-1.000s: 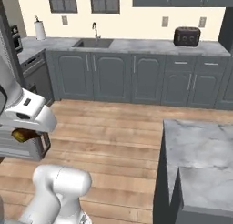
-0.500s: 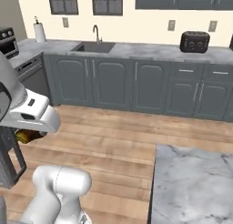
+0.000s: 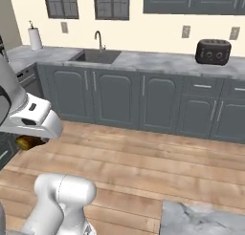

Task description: Pick sweet potato from the fridge and place it on the plate on the counter.

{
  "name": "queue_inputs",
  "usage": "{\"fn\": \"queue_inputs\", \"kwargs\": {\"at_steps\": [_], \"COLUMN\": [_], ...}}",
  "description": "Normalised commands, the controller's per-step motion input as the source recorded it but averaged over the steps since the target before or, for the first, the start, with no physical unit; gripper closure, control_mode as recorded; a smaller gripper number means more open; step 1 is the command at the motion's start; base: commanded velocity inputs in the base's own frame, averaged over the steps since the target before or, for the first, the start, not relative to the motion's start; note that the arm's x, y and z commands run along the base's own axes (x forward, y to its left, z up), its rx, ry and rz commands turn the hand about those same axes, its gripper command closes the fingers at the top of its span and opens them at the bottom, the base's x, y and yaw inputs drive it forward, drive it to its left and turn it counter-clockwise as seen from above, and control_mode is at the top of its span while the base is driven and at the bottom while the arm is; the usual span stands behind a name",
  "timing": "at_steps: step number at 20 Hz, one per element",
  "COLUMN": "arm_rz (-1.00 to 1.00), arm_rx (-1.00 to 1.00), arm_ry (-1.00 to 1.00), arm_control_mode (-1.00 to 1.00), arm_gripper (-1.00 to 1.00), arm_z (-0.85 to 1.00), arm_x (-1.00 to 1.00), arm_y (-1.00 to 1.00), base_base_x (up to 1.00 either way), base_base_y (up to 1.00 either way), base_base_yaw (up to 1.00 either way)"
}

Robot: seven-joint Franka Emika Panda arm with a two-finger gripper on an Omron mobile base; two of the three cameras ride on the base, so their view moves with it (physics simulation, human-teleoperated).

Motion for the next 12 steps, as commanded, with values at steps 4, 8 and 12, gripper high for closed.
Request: {"fn": "queue_inputs", "kwargs": {"at_steps": [4, 8, 12], "arm_rz": [0.00, 0.00, 0.00], "arm_rx": [0.00, 0.00, 0.00], "arm_ry": [0.00, 0.00, 0.00], "arm_control_mode": [1.00, 1.00, 1.00], "arm_gripper": [1.00, 1.00, 1.00], "arm_z": [0.00, 0.00, 0.00], "arm_x": [0.00, 0.00, 0.00], "arm_y": [0.00, 0.00, 0.00], "base_base_x": [0.92, 1.00, 1.00], "base_base_y": [-0.01, 0.00, 0.00], "base_base_yaw": [0.07, 0.20, 0.49]}}
